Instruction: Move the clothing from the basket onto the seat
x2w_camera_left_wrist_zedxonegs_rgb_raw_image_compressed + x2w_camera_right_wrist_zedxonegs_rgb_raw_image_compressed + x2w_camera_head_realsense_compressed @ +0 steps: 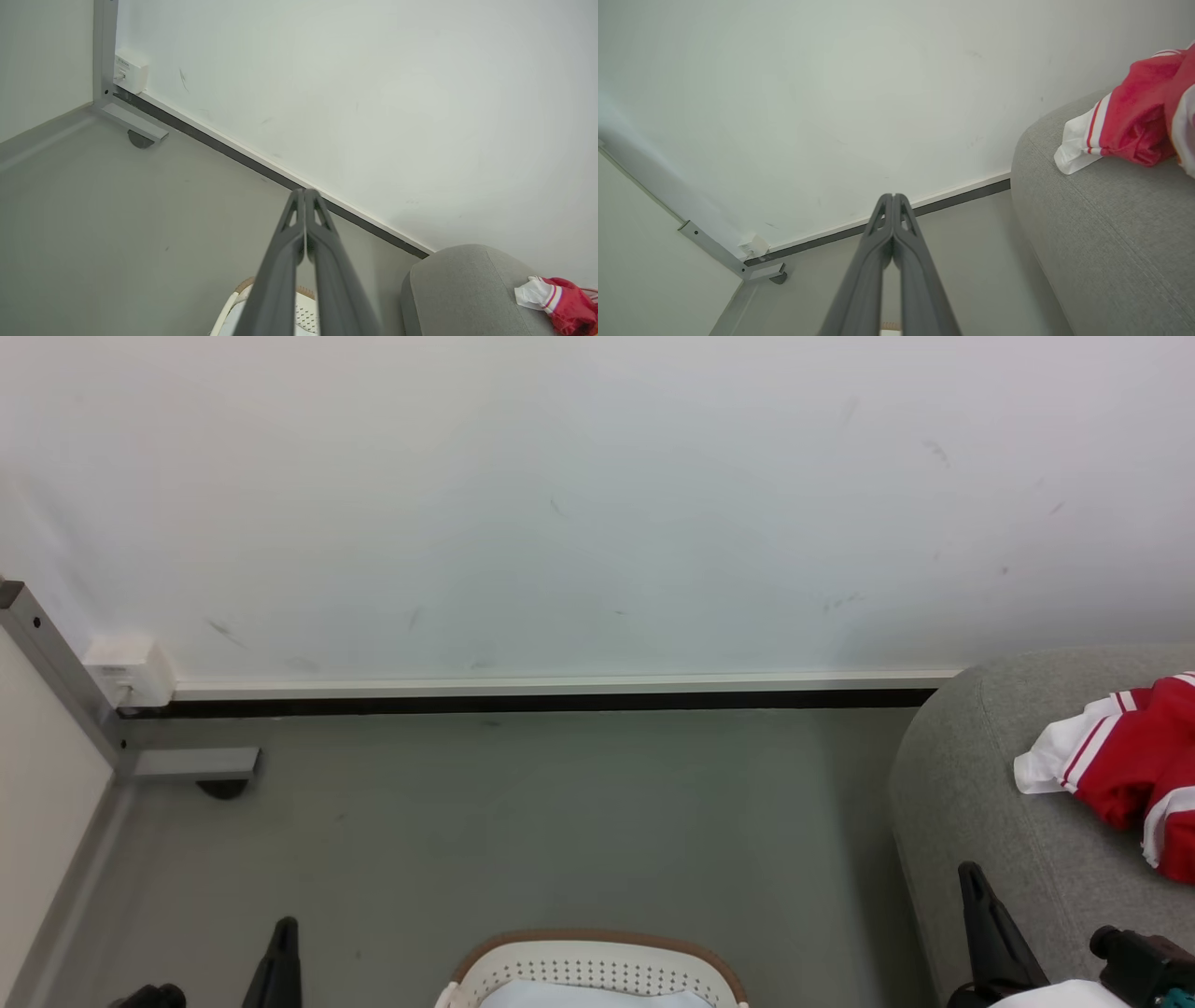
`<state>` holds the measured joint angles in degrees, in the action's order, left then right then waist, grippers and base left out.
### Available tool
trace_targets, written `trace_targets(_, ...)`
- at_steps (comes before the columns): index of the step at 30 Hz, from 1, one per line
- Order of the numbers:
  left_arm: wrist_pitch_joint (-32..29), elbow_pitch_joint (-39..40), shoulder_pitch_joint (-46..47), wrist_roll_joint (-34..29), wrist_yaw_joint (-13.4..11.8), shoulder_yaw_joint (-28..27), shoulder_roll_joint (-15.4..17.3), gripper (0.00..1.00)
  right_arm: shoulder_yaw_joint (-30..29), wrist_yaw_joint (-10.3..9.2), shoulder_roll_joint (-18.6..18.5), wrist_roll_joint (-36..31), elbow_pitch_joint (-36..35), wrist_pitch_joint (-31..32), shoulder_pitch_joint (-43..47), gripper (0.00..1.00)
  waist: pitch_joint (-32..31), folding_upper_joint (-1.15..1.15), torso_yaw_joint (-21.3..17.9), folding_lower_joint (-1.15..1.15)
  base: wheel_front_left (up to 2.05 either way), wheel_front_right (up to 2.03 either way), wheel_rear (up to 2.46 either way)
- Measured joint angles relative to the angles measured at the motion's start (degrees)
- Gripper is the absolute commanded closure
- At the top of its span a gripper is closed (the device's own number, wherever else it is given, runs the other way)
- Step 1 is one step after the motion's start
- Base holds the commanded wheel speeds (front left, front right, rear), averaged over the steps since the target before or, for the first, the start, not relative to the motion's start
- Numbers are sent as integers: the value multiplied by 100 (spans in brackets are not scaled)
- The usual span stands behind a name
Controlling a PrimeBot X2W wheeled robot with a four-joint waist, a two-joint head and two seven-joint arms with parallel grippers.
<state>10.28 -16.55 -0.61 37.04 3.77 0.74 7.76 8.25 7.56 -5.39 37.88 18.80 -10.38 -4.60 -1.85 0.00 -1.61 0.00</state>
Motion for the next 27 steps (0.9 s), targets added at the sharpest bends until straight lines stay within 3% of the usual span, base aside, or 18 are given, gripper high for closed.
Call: trace_targets(27,-577,77,213,1894,124,-237,-172,100,-502,-1,68,1924,-162,579,-14,100,50,0,40,0,0,0,0)
